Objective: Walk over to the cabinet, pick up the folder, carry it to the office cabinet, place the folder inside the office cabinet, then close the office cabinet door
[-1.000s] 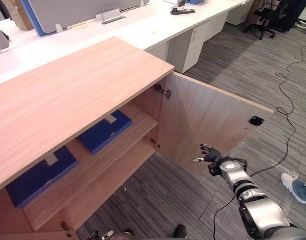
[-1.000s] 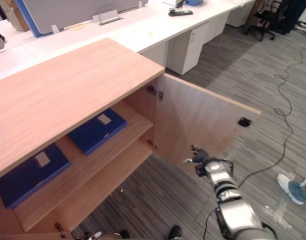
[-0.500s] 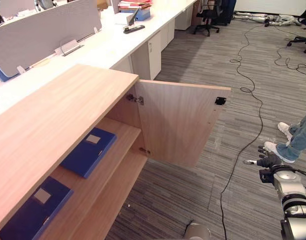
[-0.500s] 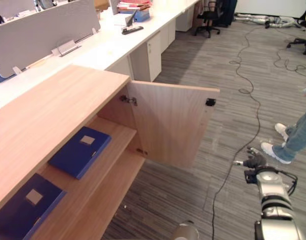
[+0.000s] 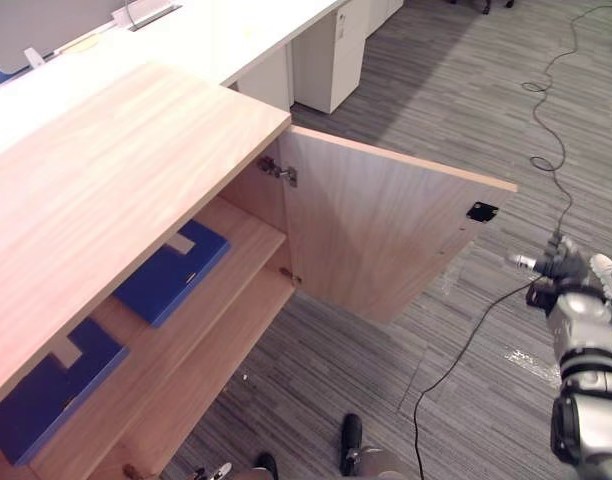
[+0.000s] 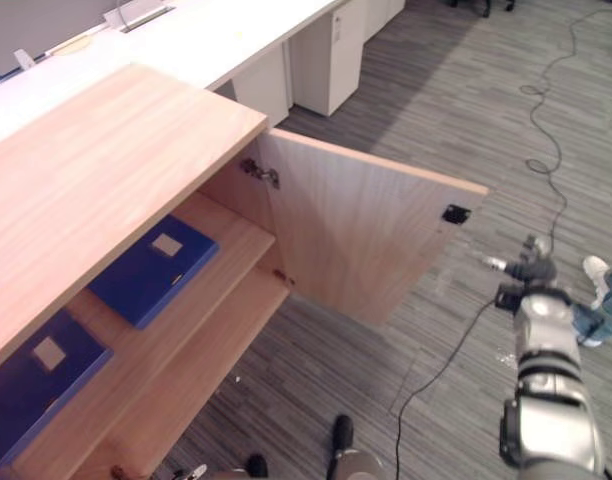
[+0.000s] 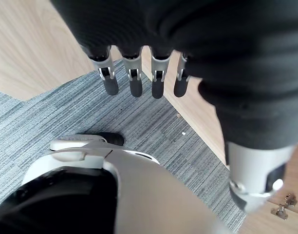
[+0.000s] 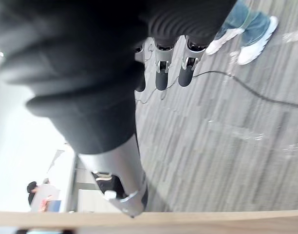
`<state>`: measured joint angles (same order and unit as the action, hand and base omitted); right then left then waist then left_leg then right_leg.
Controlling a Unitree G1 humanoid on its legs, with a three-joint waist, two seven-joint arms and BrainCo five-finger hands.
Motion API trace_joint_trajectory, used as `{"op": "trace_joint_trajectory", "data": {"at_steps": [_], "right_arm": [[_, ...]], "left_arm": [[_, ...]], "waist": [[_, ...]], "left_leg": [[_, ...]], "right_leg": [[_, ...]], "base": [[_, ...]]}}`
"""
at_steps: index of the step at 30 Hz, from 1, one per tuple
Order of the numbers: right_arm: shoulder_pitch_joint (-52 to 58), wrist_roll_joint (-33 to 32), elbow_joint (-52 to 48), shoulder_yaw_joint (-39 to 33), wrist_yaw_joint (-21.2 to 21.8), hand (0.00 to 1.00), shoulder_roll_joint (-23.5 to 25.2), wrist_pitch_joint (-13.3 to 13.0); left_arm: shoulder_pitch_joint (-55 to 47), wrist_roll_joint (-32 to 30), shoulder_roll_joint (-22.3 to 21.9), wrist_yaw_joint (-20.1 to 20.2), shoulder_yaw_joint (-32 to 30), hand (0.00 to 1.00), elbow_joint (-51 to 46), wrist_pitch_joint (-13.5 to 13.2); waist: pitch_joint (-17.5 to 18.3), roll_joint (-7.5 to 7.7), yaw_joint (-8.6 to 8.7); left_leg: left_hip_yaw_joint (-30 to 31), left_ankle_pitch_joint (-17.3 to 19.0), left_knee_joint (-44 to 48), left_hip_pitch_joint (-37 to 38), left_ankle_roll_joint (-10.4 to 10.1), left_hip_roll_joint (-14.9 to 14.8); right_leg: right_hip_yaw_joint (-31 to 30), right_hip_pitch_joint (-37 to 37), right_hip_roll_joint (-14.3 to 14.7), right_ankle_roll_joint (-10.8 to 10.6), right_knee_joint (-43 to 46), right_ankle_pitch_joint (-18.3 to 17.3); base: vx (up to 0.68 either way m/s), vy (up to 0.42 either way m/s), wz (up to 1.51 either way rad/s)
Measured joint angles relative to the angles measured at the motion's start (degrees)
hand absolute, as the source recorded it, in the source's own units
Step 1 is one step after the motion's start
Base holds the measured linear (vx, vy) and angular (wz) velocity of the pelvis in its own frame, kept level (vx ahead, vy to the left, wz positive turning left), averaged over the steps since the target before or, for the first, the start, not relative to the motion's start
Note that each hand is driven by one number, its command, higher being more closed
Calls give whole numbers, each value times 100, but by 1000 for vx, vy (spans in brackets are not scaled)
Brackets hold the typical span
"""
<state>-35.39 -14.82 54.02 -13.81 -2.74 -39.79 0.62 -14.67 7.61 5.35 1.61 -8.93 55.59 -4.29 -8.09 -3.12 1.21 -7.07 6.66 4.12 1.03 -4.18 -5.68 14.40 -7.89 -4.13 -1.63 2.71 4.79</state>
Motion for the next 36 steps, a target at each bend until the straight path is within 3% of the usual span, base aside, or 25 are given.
{"op": "trace_joint_trajectory", "data": {"at_steps": [3,7,10,16,21,24,27,30,32,36], "right_arm": [[-699,-201,235,16,-96,0,-207,-49],[-1092,-226,467,138,-183,0,-232,-47],[-1227,-249,482,300,-117,0,-215,-48],[-1285,-246,475,852,-112,0,-175,-49],[-1190,-191,41,1786,55,0,-172,-95],[-939,-101,-423,2475,347,0,-351,-220],[-655,237,-1102,3439,682,0,-866,-259],[-395,424,-1962,4466,1243,0,-1480,-258],[-330,469,-2891,5290,1858,0,-1931,-265],[-136,387,-4051,6278,2754,0,-2279,-161]], "left_arm": [[27,101,-12,-19,117,0,-12,-34],[3,324,-76,-124,102,0,-110,-54],[-24,423,-90,-148,90,0,-107,-61],[-56,469,-99,-165,85,0,-105,-62],[-62,479,-69,-165,101,0,-94,-63],[-56,430,-28,-158,101,0,-4,-62],[-44,288,2,-104,111,0,81,-49],[-69,94,64,0,187,0,131,-12],[-53,-15,109,76,217,0,130,-1],[23,-150,176,189,186,0,121,-1]], "waist": [[-9,-26,-63],[-8,-26,-272],[-10,-24,-257],[-20,-8,-218],[3,-41,-183],[38,-44,-103],[144,-33,-57],[401,17,-30],[588,63,-32],[674,189,-62]], "left_leg": [[193,-142,19,-144,-35,142],[390,-248,12,-122,-18,267],[452,-376,-62,-195,-55,302],[628,-689,-398,-212,-243,191],[585,-736,-381,-383,-357,-45],[594,-831,-373,-389,-441,-191],[600,-943,-382,-390,-448,-286],[599,-1042,-380,-382,-438,-339],[601,-1022,-246,-391,-473,-351],[607,-956,29,-407,-463,-356]], "right_leg": [[218,-121,-225,-9,261,-146],[375,-271,-504,-6,938,-519],[415,-442,-589,10,1179,-602],[602,-554,-553,72,1274,-743],[621,-714,-311,90,1225,-728],[704,-716,-156,130,1198,-744],[724,-715,-51,206,1185,-784],[732,-692,-1,270,1119,-820],[761,-637,0,335,1011,-778],[894,-458,-3,393,823,-736]], "base": [[-3,54,53],[-34,42,38],[-64,-2,11],[-88,-66,14],[-49,-113,-13],[22,-148,-4],[40,-126,-4],[53,-93,-6],[67,-63,-14],[16,-17,-2]]}}
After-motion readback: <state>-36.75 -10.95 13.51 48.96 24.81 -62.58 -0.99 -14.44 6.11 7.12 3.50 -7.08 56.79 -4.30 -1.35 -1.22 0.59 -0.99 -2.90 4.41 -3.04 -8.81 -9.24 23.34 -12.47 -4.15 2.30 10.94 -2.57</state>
